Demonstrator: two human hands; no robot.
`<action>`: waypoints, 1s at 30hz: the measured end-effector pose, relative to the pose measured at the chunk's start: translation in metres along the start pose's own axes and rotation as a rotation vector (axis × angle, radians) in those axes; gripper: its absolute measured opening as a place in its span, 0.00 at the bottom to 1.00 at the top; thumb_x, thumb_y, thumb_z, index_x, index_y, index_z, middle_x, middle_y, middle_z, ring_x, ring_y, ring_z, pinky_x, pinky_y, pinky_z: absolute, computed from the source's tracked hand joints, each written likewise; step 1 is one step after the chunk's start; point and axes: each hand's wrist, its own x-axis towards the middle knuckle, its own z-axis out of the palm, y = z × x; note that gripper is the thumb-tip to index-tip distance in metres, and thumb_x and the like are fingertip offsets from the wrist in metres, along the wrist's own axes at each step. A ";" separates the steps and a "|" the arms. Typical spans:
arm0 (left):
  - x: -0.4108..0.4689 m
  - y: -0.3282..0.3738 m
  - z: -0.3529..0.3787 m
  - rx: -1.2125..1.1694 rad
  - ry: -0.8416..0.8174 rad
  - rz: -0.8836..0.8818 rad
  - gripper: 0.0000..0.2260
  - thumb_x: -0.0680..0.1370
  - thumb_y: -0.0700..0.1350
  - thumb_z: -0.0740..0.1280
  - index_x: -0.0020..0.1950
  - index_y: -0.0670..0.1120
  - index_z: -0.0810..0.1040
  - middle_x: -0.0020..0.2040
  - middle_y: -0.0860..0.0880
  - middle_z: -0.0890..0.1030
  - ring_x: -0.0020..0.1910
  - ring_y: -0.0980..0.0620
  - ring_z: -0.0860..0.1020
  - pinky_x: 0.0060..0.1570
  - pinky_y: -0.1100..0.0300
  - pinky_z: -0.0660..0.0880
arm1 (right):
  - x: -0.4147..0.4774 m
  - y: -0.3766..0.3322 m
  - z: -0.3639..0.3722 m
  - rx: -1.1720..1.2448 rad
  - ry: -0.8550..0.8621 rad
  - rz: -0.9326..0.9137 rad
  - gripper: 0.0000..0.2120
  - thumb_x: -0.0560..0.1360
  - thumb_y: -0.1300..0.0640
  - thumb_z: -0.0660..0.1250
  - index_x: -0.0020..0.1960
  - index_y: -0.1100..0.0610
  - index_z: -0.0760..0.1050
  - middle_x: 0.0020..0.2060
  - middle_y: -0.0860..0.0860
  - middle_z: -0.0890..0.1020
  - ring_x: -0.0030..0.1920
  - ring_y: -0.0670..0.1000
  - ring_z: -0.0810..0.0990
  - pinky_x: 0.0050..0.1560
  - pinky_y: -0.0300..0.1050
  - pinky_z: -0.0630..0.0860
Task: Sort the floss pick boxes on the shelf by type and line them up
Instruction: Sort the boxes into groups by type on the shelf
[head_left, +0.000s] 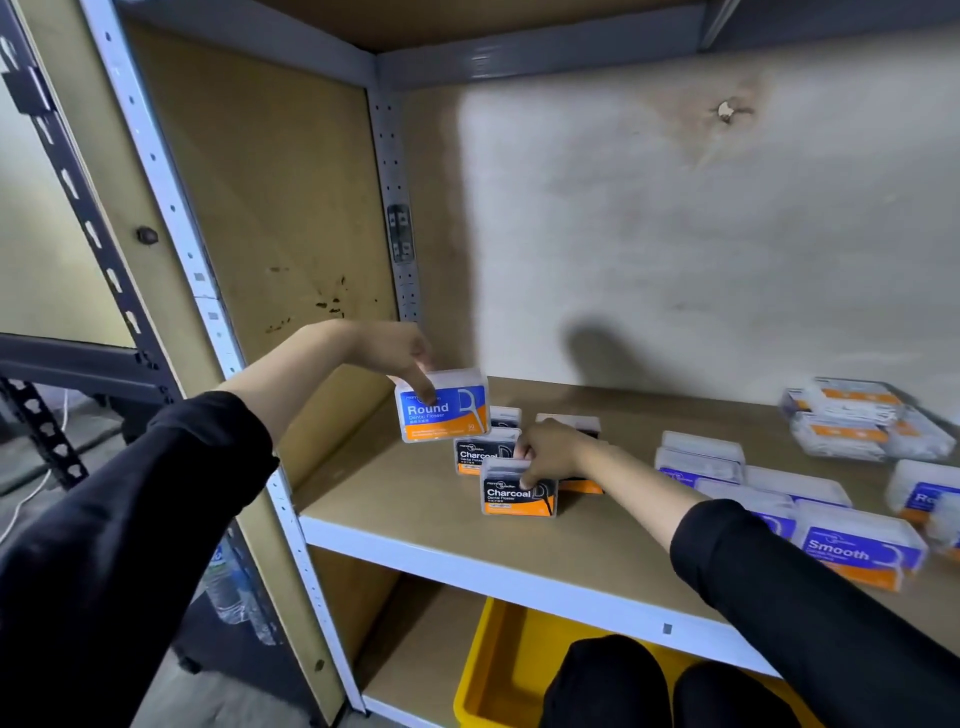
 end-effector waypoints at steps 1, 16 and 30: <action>0.001 0.000 0.000 0.000 0.000 0.000 0.19 0.75 0.49 0.68 0.61 0.41 0.75 0.58 0.46 0.80 0.53 0.52 0.77 0.47 0.67 0.72 | 0.000 0.001 0.002 -0.018 -0.003 0.000 0.20 0.71 0.58 0.69 0.61 0.65 0.73 0.59 0.59 0.78 0.59 0.56 0.75 0.59 0.47 0.72; 0.019 0.048 0.007 0.002 -0.027 0.073 0.14 0.75 0.48 0.67 0.59 0.45 0.75 0.54 0.50 0.78 0.54 0.52 0.75 0.55 0.60 0.71 | -0.047 0.038 -0.052 -0.139 0.005 0.010 0.17 0.72 0.55 0.70 0.59 0.60 0.77 0.55 0.56 0.81 0.49 0.54 0.78 0.40 0.40 0.69; 0.055 0.193 0.051 0.034 -0.131 0.469 0.12 0.73 0.44 0.69 0.55 0.42 0.81 0.46 0.49 0.80 0.38 0.62 0.74 0.41 0.68 0.69 | -0.179 0.136 -0.123 -0.101 0.107 0.346 0.15 0.70 0.58 0.71 0.56 0.62 0.79 0.53 0.58 0.83 0.48 0.52 0.78 0.37 0.31 0.66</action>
